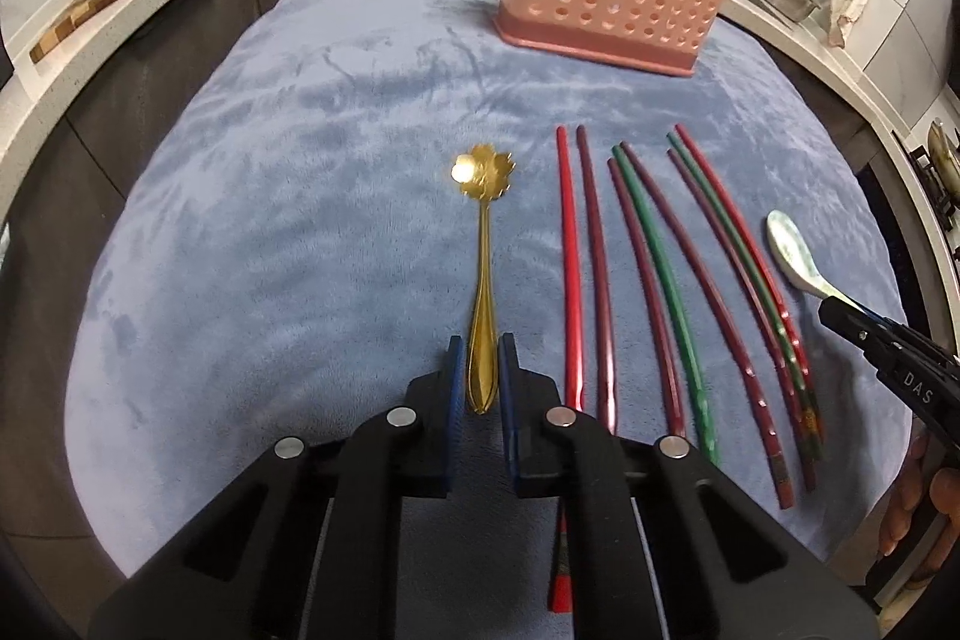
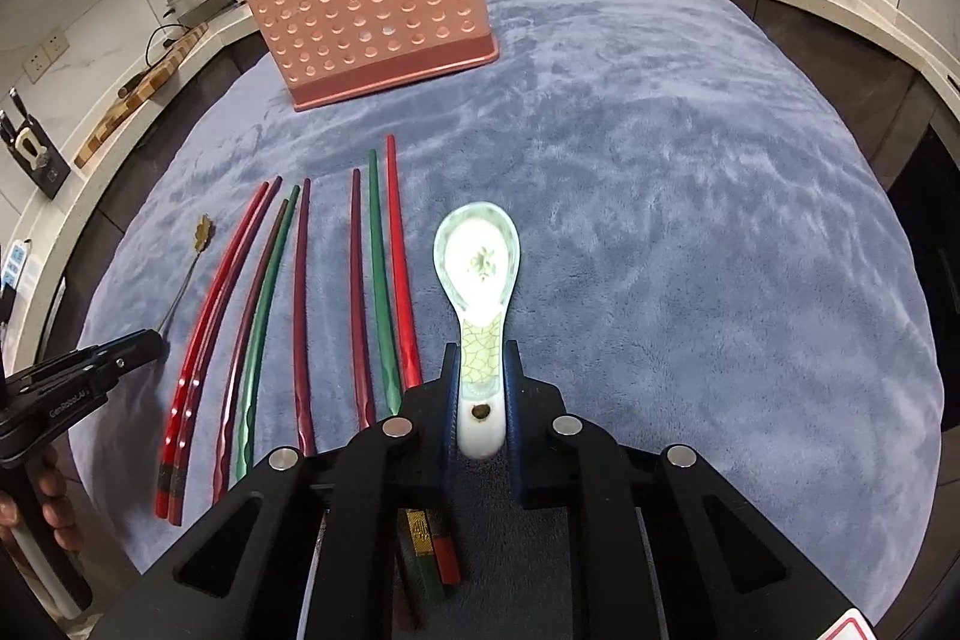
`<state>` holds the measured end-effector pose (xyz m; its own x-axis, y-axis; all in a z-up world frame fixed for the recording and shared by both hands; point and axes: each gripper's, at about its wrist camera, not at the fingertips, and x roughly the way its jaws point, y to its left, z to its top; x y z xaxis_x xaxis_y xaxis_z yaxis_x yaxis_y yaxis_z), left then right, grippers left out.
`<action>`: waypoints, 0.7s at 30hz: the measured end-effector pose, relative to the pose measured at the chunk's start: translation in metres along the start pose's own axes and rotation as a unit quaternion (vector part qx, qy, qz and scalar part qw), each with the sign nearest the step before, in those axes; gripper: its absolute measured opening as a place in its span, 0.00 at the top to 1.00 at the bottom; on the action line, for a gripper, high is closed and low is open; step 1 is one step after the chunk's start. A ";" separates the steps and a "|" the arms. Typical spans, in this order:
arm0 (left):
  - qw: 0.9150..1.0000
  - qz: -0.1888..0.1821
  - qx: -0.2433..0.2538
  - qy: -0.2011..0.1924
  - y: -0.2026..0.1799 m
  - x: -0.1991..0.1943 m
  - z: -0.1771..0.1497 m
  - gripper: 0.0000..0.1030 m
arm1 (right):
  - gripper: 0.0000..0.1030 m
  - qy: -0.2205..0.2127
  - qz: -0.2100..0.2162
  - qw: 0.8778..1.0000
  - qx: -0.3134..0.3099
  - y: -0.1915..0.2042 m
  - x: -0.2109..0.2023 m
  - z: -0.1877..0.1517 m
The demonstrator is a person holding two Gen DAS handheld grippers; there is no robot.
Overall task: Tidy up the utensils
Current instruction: 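Grasp the gold spoon with the left tool while the right tool grasps the white spoon, then carry the gold spoon and white spoon over the pink caddy with both tools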
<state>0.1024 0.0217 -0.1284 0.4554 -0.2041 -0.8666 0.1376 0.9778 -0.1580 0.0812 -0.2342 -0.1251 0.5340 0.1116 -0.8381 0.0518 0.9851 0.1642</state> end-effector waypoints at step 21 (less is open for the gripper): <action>0.998 -0.009 0.007 -0.060 -0.011 -0.058 0.034 0.99 | 0.89 -0.053 0.024 0.998 0.030 -0.010 -0.051 0.021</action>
<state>0.1042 0.0215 -0.0602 0.5553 -0.2272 -0.8000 0.1583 0.9732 -0.1666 0.0715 -0.2526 -0.0730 0.6231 0.1414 -0.7693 0.0728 0.9688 0.2370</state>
